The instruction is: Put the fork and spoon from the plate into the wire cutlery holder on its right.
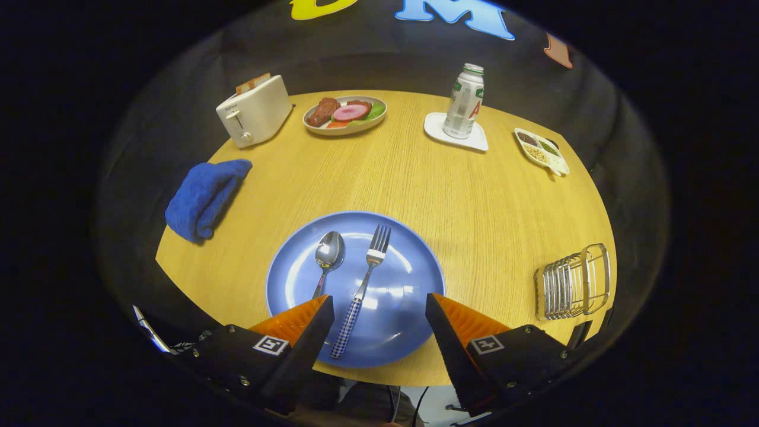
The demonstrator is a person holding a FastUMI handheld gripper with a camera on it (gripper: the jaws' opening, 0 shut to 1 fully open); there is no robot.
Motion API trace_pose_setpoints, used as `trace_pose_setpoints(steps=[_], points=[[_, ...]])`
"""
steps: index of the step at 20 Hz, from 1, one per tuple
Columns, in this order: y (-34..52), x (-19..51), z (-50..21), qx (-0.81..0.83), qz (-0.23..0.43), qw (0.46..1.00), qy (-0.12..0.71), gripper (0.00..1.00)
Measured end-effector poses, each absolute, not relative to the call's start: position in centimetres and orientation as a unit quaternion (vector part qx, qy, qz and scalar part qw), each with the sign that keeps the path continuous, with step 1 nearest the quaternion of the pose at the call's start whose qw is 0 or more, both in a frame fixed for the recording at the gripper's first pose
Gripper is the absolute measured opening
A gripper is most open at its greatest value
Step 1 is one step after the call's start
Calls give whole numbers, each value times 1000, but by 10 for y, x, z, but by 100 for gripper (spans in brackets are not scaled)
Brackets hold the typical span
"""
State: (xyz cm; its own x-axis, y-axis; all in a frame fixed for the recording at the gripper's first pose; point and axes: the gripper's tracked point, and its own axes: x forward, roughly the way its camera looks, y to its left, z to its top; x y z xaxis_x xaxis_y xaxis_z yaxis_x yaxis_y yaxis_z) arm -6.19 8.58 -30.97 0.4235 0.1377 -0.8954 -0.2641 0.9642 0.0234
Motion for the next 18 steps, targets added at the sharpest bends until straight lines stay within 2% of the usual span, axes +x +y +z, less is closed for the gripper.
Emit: trace_pose_setpoints(steps=[6, 10, 13, 17, 18], points=[[90, -66, -335, -95, 114, 819, 555, 96], [93, -71, -343, -102, 115, 797, 584, 89], [98, -82, -359, -101, 120, 766, 623, 67], [103, -81, -365, -103, 122, 750, 642, 66], [102, -81, -364, -105, 115, 742, 652, 52]])
